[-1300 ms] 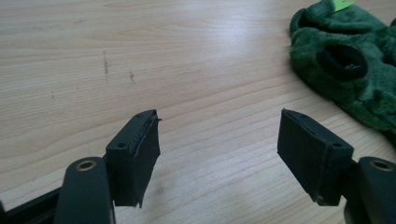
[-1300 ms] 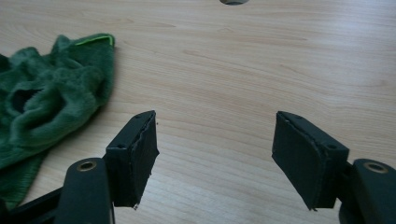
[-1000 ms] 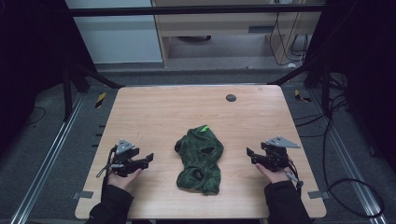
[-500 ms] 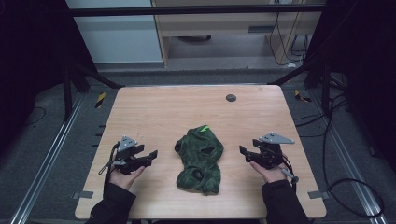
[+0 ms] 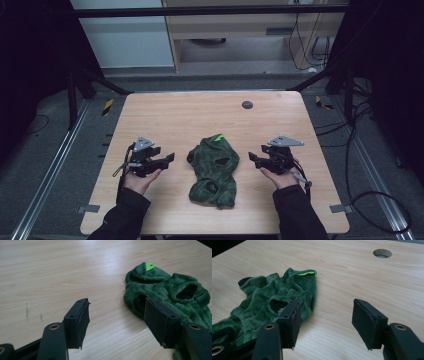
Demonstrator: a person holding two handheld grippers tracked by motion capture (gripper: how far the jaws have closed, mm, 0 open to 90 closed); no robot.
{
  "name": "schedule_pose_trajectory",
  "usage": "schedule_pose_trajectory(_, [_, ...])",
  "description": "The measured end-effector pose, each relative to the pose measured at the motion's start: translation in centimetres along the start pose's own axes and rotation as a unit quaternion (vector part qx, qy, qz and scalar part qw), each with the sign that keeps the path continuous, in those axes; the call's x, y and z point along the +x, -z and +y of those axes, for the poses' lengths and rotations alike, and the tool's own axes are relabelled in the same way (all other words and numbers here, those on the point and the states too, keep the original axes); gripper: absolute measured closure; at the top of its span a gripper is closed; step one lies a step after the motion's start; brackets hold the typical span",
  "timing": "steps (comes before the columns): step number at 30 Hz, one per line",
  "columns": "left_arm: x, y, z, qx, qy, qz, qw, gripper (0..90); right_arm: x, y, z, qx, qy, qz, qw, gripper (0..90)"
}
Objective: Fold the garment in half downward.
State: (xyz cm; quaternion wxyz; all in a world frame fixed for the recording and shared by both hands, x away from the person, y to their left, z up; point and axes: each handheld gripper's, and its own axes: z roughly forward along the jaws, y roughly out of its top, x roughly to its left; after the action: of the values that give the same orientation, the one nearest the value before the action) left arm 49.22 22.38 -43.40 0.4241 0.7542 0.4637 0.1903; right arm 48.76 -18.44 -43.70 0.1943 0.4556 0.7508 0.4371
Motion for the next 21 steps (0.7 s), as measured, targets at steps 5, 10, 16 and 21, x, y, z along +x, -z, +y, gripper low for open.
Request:
schedule_pose_trajectory(5, [-0.3, -0.9, 1.1, -0.002, -0.005, -0.006, 1.0000, 36.5, 0.4, -1.1, 0.7, 0.004, 0.003, 0.005, 1.0000, 41.7])
schedule_pose_trajectory(10, [-0.6, -2.0, 1.8, 0.003, -0.005, -0.011, 0.9999, 38.1, 0.8, -2.1, 1.3, 0.009, 0.008, 0.009, 0.9999, 42.9])
schedule_pose_trajectory(16, [-1.0, -3.2, 2.0, 0.013, -0.015, -0.011, 0.9997, 40.1, 1.1, -3.2, 1.9, 0.013, 0.010, 0.016, 0.9997, 44.2])
schedule_pose_trajectory(21, [-1.3, -4.2, 2.5, 0.017, -0.018, -0.014, 0.9996, 41.3, 1.2, -4.0, 2.3, 0.017, 0.009, 0.016, 0.9997, 45.1])
